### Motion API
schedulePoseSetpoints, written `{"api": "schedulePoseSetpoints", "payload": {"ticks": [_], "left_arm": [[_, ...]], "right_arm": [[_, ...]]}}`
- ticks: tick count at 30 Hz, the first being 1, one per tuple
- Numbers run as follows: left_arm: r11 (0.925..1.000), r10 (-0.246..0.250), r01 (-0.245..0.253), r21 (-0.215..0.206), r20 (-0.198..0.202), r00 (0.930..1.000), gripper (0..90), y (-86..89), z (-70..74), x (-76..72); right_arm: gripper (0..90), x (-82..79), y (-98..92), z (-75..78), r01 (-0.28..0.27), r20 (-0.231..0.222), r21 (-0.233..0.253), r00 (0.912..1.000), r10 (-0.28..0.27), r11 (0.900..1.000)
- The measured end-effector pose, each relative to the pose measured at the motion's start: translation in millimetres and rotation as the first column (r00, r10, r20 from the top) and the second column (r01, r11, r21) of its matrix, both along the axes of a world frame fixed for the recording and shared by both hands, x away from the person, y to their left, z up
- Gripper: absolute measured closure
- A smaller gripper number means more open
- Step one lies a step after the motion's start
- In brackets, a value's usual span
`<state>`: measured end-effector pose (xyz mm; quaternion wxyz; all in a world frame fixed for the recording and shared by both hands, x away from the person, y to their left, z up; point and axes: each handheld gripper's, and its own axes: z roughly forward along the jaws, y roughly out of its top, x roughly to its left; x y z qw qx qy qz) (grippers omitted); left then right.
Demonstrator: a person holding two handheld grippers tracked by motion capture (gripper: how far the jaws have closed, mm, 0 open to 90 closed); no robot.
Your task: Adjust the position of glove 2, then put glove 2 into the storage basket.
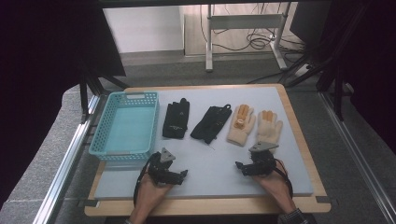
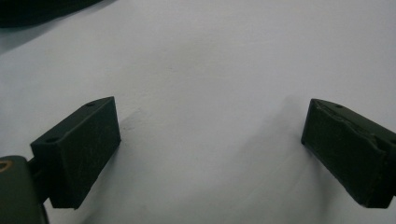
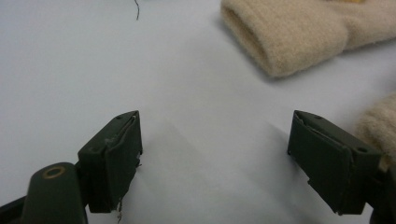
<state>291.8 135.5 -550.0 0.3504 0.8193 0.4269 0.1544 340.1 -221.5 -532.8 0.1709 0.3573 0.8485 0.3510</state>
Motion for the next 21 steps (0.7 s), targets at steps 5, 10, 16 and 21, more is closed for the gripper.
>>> {"api": "schedulePoseSetpoints", "payload": {"ticks": [5, 10, 16, 21], "left_arm": [[1.0000, 0.001, -0.001, 0.000, 0.001, 1.0000, 4.8, 0.2, 0.0, -0.1], [1.0000, 0.002, -0.002, 0.000, 0.001, 1.0000, 5.1, 0.1, 0.0, -0.1], [1.0000, 0.002, -0.002, -0.001, 0.001, 1.0000, 5.1, 0.1, 0.0, -0.1], [1.0000, 0.002, -0.002, -0.001, 0.001, 1.0000, 5.1, 0.2, 0.0, -0.1]], "right_arm": [[18.5, -0.5, 0.2, 0.4, 0.006, 0.001, 0.001, 1.0000, -0.006, 1.000], [20.8, 0.0, 1.2, 3.0, 0.007, -0.008, 0.001, 0.9999, -0.007, 1.000], [20.9, 2.8, 4.4, 8.0, -0.007, -0.023, 0.019, 0.9997, 0.008, 1.000], [20.9, 8.8, 8.1, 14.3, -0.007, -0.026, 0.057, 0.9996, 0.009, 0.998]]}}
